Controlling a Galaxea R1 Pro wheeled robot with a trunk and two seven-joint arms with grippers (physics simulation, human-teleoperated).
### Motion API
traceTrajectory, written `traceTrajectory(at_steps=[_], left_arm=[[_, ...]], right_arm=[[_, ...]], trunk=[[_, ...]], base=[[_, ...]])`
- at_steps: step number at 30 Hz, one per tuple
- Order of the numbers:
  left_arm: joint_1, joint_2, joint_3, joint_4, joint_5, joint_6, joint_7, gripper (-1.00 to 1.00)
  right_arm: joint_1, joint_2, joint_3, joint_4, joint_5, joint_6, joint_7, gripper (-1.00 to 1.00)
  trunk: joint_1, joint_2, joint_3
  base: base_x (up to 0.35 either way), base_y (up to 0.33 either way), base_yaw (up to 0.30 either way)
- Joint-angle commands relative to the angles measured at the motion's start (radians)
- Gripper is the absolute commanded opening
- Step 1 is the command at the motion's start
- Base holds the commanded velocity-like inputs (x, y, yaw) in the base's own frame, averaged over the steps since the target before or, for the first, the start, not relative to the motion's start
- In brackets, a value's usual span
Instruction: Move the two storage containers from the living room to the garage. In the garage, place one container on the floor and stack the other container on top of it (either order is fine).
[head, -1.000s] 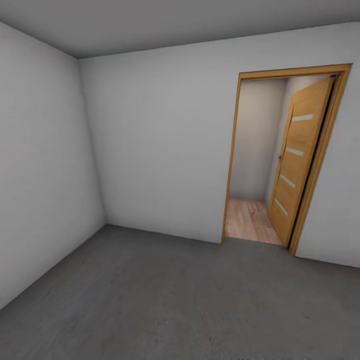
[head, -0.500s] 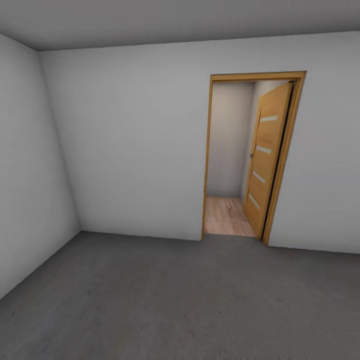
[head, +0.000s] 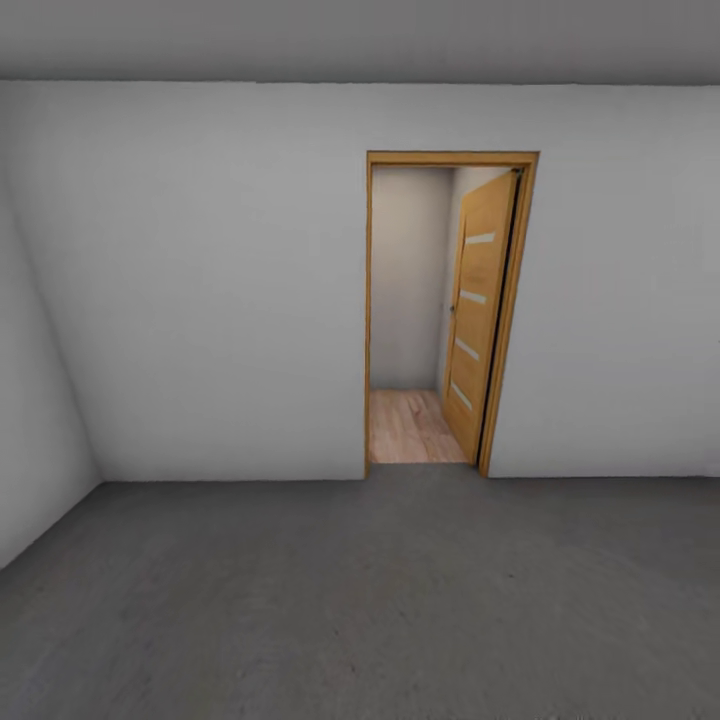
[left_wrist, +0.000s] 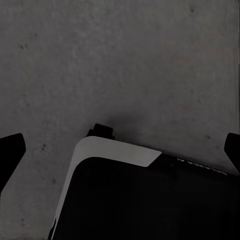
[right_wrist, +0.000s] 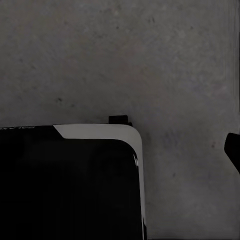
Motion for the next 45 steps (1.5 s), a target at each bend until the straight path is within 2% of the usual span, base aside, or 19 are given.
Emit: traceTrajectory(at_steps=[1, 30, 45], left_arm=[[0.000, 0.000, -0.009, 0.000, 0.007, -0.002, 0.002, 1.00], [0.000, -0.002, -0.009, 0.000, 0.006, -0.002, 0.002, 1.00], [0.000, -0.002, -0.009, 0.000, 0.006, 0.000, 0.002, 1.00]], right_arm=[[-0.001, 0.001, 0.008, 0.003, -0.009, -0.004, 0.003, 1.00], [-0.001, 0.000, 0.008, 0.003, -0.009, -0.003, 0.003, 1.00], [-0.001, 0.000, 0.008, 0.003, -0.009, -0.003, 0.003, 1.00]], trunk=[[0.000, -0.001, -0.002], [0.000, -0.001, -0.002], [0.000, -0.001, -0.002]], base=[[0.000, 0.000, -0.300], [0.003, 0.000, -0.300], [0.204, 0.000, -0.299]])
